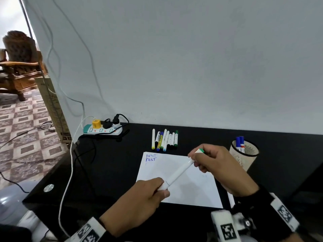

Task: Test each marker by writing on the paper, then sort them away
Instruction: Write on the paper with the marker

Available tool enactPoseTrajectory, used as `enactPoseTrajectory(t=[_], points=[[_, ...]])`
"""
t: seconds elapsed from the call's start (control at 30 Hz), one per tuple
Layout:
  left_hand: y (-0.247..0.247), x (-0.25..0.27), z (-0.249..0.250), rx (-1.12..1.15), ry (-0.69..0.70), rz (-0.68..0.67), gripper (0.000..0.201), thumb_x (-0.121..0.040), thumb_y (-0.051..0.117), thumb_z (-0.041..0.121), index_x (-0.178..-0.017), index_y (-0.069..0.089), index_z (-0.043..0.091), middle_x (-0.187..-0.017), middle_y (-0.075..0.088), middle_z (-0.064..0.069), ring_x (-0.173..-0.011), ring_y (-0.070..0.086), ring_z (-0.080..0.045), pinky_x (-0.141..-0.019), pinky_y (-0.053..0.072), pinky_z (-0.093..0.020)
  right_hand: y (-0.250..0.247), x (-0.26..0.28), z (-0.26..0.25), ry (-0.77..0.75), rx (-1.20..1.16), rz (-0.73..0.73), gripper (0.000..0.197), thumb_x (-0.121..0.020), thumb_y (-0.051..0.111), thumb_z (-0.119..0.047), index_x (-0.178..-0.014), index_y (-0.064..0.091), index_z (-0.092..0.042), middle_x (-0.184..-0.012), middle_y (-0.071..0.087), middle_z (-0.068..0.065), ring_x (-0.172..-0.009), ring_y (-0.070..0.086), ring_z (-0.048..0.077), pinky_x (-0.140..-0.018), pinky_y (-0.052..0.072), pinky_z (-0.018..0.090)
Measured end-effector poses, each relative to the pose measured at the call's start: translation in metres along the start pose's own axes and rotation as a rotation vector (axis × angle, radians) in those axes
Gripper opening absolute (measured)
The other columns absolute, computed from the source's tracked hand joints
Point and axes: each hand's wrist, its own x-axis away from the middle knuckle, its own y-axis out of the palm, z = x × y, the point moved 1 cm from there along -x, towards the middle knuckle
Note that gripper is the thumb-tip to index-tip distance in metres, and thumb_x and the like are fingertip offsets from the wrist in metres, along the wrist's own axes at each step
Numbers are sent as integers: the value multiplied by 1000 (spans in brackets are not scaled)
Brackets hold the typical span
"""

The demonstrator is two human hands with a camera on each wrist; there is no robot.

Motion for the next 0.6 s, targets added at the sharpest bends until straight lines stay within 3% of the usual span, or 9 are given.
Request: enactPoseTrajectory(t=[0.1,0.27,0.33,0.4,0.47,0.6], points=[[-1,15,14,69,43,69,37,-99,46,47,-78,43,16,-64,48,4,-56,39,-6,-56,34,-26,22,17,0,17,-164,-25,10,-94,69,-15,-88,77,-11,-68,65,4,-63,53,15,-61,44,29],[-6,32,29,209,95,65,43,-101,41,46,-75,40,12,-62,40,4,-57,34,-11,-58,32,-31,49,26,-1,41,-283,-60,33,-102,57,-25,-87,75,-1,-62,60,10,-58,50,16,-56,42,26],[-12,37,27,286,90,21,46,-102,40,47,-73,37,12,-62,38,3,-58,33,-12,-58,31,-29,50,20,-2,27,-393,18,36,-101,58,-23,-74,74,-5,-57,51,9,-52,43,15,-49,36,22],[-20,43,18,427,96,-25,48,-102,40,46,-69,34,11,-61,35,-1,-59,30,-16,-58,31,-26,32,7,-1,54,-671,225,41,-100,54,-17,-61,68,-12,-58,39,6,-47,33,12,-42,27,19],[-25,47,-1,541,76,7,48,-97,43,45,-67,34,9,-58,34,-2,-57,29,-16,-57,31,-25,3,-6,1,65,-836,387,38,-103,51,-16,-67,62,-12,-61,38,3,-45,34,8,-42,26,17],[-19,31,-46,281,-16,234,32,-93,51,37,-74,39,14,-64,46,3,-60,39,-12,-61,38,-36,2,-29,20,43,-744,346,22,-103,56,-18,-88,69,-8,-63,55,1,-56,51,10,-53,41,19]])
